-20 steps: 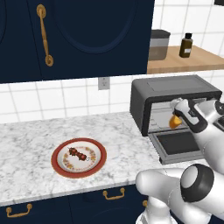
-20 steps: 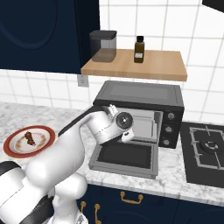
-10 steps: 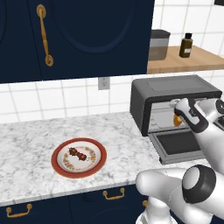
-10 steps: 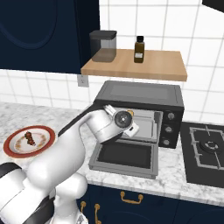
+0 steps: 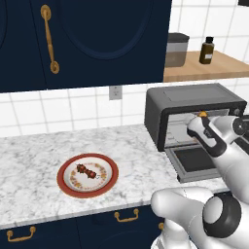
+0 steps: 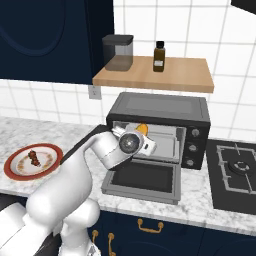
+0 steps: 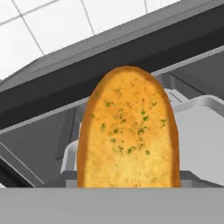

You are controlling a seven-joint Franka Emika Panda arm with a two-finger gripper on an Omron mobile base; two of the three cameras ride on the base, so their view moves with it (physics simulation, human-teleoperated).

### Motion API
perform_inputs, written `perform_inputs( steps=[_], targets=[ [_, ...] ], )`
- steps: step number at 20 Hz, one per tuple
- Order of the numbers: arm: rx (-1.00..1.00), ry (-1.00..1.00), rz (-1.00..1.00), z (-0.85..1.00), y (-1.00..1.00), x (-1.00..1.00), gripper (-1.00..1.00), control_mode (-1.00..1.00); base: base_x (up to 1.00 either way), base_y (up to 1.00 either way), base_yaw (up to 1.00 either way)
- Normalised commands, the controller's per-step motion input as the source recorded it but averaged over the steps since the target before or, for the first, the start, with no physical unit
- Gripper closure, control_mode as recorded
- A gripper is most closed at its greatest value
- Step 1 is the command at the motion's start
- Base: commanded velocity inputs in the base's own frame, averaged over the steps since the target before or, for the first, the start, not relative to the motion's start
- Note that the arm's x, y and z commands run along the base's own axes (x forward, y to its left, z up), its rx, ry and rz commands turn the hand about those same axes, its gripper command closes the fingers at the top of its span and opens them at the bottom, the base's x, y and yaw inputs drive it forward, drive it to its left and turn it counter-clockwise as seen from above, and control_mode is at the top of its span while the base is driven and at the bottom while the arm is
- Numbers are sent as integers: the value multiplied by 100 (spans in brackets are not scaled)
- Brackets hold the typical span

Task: Pick up the kebab skewer and baguette bread, and place them inside the toaster oven. Close the toaster oven door and start by setting the timer.

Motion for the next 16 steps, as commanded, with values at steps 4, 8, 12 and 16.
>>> perform_inputs(
  steps=[4,8,12,16],
  targets=[
    [-14,4,4,4,0,21,100,-100,0,0,0],
    [-4,14,1,0,0,2,100,-100,0,0,0],
    [0,13,0,-3,0,4,100,-100,0,0,0],
    [0,0,0,-3,0,8,100,-100,0,0,0]
  ],
)
